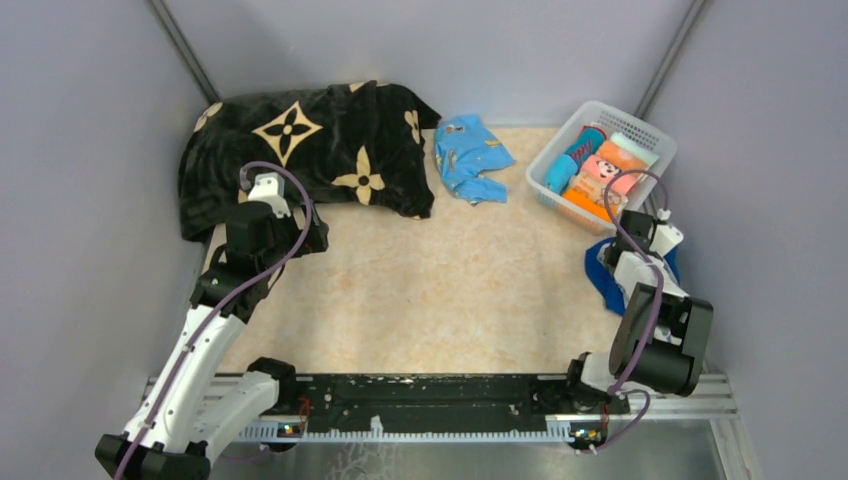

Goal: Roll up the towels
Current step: Pick up the towel at the corner of the board.

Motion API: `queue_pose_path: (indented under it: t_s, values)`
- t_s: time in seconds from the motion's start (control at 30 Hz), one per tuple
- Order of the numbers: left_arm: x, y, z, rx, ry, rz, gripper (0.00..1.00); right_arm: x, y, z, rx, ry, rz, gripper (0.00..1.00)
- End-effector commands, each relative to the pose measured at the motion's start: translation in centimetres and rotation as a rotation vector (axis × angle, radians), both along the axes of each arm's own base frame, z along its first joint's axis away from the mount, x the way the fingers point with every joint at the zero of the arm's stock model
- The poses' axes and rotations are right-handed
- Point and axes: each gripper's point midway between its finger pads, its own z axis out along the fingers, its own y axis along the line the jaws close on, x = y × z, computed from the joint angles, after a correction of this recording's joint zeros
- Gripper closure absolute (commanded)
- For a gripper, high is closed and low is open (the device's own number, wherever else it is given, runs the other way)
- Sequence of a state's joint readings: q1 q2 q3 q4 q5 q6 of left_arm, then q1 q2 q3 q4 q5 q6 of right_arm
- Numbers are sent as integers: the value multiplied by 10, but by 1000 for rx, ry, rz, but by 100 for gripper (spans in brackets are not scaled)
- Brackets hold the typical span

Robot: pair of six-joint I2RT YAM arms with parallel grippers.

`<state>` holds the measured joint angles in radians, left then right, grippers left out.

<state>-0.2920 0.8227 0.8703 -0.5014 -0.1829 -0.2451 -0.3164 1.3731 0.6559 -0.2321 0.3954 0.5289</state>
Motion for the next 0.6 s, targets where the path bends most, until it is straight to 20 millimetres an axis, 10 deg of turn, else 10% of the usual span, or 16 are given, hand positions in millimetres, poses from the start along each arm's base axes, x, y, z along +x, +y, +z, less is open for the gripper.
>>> queue_pose_path:
  t_s: [0.0, 0.17, 0.57]
  values:
    - [2, 1, 2, 8, -17, 0, 1, 0, -11, -2, -3, -35, -47, 95]
    - [2, 1, 1, 10, -11, -1, 1, -5, -23, 34, -75, -82, -87, 100]
    - [8, 2, -7, 13, 24, 8, 1, -12, -16, 193, -238, -439, -11, 100]
